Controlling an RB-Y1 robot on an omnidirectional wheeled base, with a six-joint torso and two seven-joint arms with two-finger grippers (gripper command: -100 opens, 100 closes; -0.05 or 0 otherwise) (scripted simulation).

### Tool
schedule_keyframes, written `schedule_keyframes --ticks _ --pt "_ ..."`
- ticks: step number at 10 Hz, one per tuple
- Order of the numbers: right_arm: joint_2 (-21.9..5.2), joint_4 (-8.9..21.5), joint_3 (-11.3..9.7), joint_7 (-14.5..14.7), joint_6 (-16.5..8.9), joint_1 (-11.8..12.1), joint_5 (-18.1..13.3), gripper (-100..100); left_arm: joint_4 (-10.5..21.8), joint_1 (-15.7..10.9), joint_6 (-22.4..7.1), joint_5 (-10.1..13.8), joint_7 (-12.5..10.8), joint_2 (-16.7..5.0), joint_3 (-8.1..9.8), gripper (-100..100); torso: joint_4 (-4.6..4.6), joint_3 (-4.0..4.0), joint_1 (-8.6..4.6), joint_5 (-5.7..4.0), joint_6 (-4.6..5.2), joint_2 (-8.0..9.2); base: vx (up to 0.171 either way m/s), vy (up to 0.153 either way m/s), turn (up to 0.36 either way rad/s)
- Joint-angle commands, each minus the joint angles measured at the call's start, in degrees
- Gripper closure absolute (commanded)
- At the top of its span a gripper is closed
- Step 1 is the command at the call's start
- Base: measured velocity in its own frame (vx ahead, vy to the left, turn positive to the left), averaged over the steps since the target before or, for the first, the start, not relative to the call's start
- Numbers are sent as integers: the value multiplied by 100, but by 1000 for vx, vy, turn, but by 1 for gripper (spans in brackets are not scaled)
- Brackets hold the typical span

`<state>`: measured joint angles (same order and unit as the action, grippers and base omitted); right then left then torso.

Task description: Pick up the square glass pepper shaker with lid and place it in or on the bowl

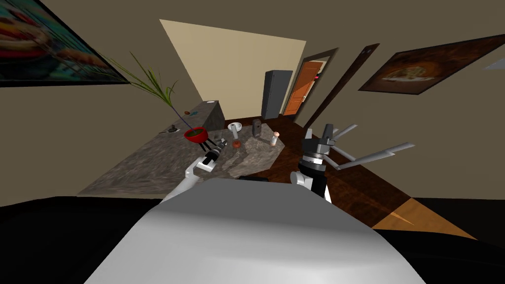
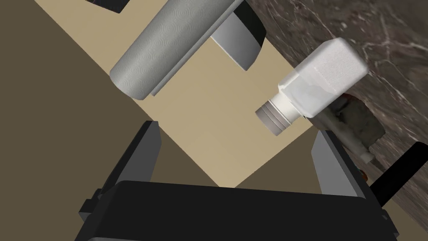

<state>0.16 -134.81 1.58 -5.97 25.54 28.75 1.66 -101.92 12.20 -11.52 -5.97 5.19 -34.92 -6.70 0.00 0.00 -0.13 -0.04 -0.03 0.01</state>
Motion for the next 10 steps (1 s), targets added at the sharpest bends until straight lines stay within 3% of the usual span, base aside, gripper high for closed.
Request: schedule_keyframes --ticks 1,2,3,10 --pt "0 0 0 0 0 0 0 0 195 -94 -286 -13 -21 -257 -52 -100 0 0 0 0 0 0 16 -59 -155" --pt "0 0 0 0 0 0 0 0 335 -161 -435 -32 -25 -406 -88 -100 0 -1 -6 -1 1 -1 20 -58 -143" --pt "0 0 0 0 0 0 0 0 335 -161 -469 -32 -25 -406 -88 -100 -1 -2 -6 -1 1 -4 9 -35 -32" --pt "0 0 0 0 0 0 0 0 1119 -542 -1462 -140 -47 -1269 -299 -100 0 -2 -5 -2 -1 -3 15 -47 -105"
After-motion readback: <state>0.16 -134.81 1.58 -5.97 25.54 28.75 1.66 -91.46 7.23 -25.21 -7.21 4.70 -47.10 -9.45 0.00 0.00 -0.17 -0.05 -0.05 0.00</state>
